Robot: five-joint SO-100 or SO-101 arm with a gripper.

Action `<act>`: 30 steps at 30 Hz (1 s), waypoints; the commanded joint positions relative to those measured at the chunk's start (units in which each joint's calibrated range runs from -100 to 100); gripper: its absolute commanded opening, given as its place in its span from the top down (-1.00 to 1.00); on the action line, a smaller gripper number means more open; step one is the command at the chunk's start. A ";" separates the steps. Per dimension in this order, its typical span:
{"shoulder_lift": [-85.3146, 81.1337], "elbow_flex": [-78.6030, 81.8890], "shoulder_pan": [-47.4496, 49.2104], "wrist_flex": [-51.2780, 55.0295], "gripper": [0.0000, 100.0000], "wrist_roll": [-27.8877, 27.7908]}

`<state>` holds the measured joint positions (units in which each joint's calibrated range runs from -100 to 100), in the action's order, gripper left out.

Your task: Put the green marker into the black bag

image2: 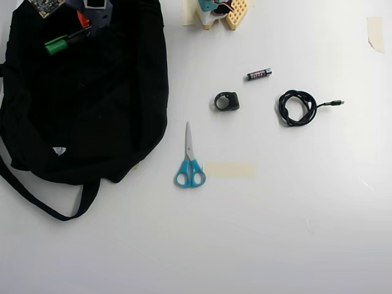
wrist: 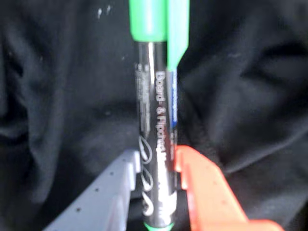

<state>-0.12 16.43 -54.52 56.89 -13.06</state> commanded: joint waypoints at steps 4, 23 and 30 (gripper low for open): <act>-1.70 -0.08 1.04 -1.34 0.94 -0.25; -3.11 1.00 16.90 -4.35 0.88 -0.36; -12.82 0.91 47.64 -1.94 0.96 8.14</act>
<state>-7.26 18.95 -17.78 54.32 -7.50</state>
